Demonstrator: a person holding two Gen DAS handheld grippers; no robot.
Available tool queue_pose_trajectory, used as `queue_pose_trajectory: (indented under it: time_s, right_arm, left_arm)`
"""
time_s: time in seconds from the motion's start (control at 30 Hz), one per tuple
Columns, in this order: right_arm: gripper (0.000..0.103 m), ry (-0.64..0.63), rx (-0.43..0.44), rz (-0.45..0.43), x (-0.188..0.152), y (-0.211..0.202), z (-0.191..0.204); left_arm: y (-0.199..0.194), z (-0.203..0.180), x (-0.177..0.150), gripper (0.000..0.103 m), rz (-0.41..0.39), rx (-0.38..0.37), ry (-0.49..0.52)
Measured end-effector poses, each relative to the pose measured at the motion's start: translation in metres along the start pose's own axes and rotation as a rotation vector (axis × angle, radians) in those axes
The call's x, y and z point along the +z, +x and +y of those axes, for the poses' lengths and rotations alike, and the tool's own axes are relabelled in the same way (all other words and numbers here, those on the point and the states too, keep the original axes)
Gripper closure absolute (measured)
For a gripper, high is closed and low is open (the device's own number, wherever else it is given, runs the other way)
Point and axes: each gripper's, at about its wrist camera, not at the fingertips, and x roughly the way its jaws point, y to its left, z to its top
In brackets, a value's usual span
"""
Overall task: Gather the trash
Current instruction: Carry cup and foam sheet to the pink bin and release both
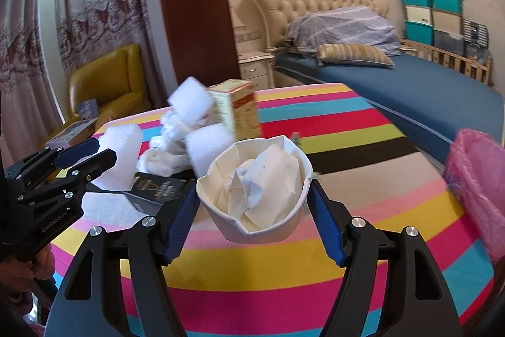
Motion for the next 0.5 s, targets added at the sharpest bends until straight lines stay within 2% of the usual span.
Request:
queue_pose_trajectory:
  time_s: [0.5]
  right_arm:
    - [0.037,0.090,-0.233,-0.061,-0.004,-0.039,-0.091]
  left_arm:
    - [0.024,-0.100,0.037,0.065,-0.025,-0.291,0.087]
